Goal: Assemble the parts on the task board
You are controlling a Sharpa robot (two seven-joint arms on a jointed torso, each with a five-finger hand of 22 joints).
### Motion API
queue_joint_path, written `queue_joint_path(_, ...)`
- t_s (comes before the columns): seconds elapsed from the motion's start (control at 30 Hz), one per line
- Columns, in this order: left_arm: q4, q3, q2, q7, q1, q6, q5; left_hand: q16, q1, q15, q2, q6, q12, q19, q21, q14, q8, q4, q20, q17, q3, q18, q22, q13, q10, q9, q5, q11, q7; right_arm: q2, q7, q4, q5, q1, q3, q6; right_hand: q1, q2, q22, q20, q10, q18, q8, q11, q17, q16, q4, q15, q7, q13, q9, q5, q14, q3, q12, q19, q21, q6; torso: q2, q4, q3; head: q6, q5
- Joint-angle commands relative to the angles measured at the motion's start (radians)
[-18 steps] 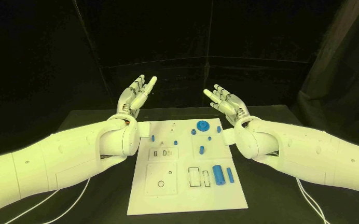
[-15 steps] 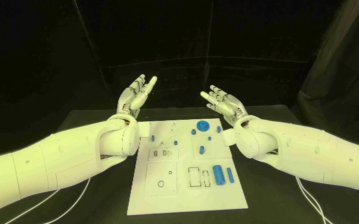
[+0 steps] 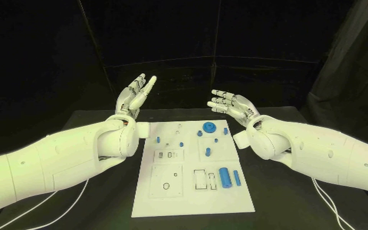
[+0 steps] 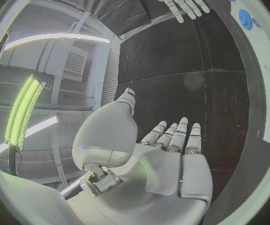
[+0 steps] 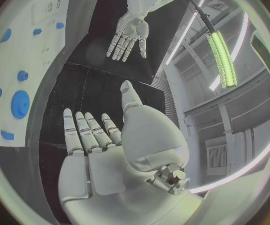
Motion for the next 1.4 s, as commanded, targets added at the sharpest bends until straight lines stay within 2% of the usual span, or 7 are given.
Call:
queue_joint_path(0.03,0.017,0.000,-0.019,0.024,0.002,0.036,0.002,0.035,0.030,0.015,0.005,0.047,0.016,0.058,0.025,0.096,0.015,-0.012,0.017,0.018,-0.007,0.016,0.014,0.009,0.060,0.007,0.009,0.022,0.087,-0.004,0.047,-0.007,-0.124,0.003,0.001,-0.046,0.039,0.001,0.018,-0.003,0.165,0.007,0.023,-0.003,0.009,0.027,-0.029,-0.006,0.129,0.011,0.011,-0.015,0.155,0.008,0.031,0.092,0.045,0.114,0.005,0.0011,0.0008,-0.003,-0.001)
queue_joint_path(0.1,0.026,0.000,-0.031,0.025,0.002,0.047,0.001,0.077,0.052,0.029,0.011,0.112,0.041,0.150,0.065,0.209,0.031,-0.025,0.031,0.037,-0.006,0.015,0.037,0.022,0.153,0.016,0.008,0.038,0.110,-0.008,0.049,-0.008,-0.156,0.003,0.002,-0.051,0.072,0.004,0.041,-0.004,0.339,0.030,0.050,-0.022,0.022,0.064,-0.054,-0.027,0.123,0.023,0.023,-0.023,0.331,0.018,0.067,0.216,0.103,0.230,0.012,0.0009,0.0014,-0.001,0.000)
queue_joint_path(0.17,0.040,0.000,-0.050,0.024,0.002,0.064,-0.007,0.169,0.086,0.048,0.014,0.300,0.127,0.470,0.208,0.452,0.086,-0.047,0.003,0.076,-0.007,0.000,0.110,0.061,0.433,0.044,0.020,0.080,0.139,-0.014,0.046,-0.009,-0.208,0.007,0.002,-0.053,0.098,0.007,0.048,-0.004,0.443,0.051,0.071,-0.040,0.025,0.084,-0.076,-0.047,0.113,0.025,0.032,-0.026,0.445,0.029,0.085,0.281,0.131,0.335,0.022,0.0009,0.0028,0.001,-0.001)
queue_joint_path(0.27,0.063,0.000,-0.079,0.016,0.002,0.098,-0.037,0.215,0.125,0.013,0.019,0.509,0.195,0.640,0.282,0.604,0.145,-0.074,0.025,0.089,-0.009,0.023,0.135,0.081,0.683,0.070,0.010,0.054,0.129,-0.021,0.033,-0.009,-0.295,0.016,0.002,-0.048,0.118,0.017,0.049,-0.011,0.516,0.067,0.088,-0.059,0.023,0.092,-0.100,-0.070,0.100,0.020,0.036,-0.030,0.530,0.040,0.087,0.349,0.155,0.461,0.035,0.0010,0.0047,0.005,-0.002)
queue_joint_path(0.47,0.112,0.000,-0.122,-0.006,0.002,0.154,-0.096,0.266,0.172,-0.047,0.025,0.712,0.223,0.826,0.346,0.815,0.192,-0.115,-0.027,0.118,-0.011,0.032,0.151,0.078,0.866,0.081,0.007,0.002,0.094,-0.035,-0.031,-0.009,-0.507,0.047,0.003,-0.019,0.132,0.032,0.062,-0.061,0.643,0.067,0.080,-0.094,0.028,0.115,-0.150,-0.124,0.075,0.017,0.025,-0.024,0.707,0.050,0.072,0.493,0.220,0.588,0.067,0.0120,0.0039,0.016,-0.015)
queue_joint_path(0.77,0.210,0.000,-0.174,-0.041,0.002,0.217,-0.147,0.252,0.199,-0.075,0.028,0.773,0.179,0.913,0.357,0.912,0.166,-0.155,-0.061,0.157,-0.016,0.029,0.145,0.060,0.958,0.056,0.008,-0.021,0.076,-0.016,-0.226,-0.026,-0.944,0.091,0.020,0.042,0.134,0.021,0.205,-0.177,0.799,0.063,0.056,-0.161,0.095,0.210,-0.233,-0.223,0.030,0.017,0.020,0.031,1.021,0.048,0.018,0.695,0.493,0.700,0.118,0.0252,-0.0077,0.033,-0.037)
queue_joint_path(1.4,0.273,-0.001,-0.193,-0.066,0.002,0.242,-0.153,0.229,0.197,-0.072,0.026,0.776,0.150,0.917,0.347,0.911,0.146,-0.166,-0.060,0.168,-0.021,0.027,0.137,0.053,0.962,0.045,0.008,-0.017,0.080,0.060,-0.433,-0.060,-1.325,0.116,0.029,0.182,0.097,0.008,0.537,-0.197,0.789,0.042,-0.001,-0.177,0.374,0.584,-0.233,-0.247,0.009,0.021,0.020,0.005,1.102,0.033,-0.001,0.767,0.871,0.719,0.167,0.0462,-0.0171,0.035,-0.058)
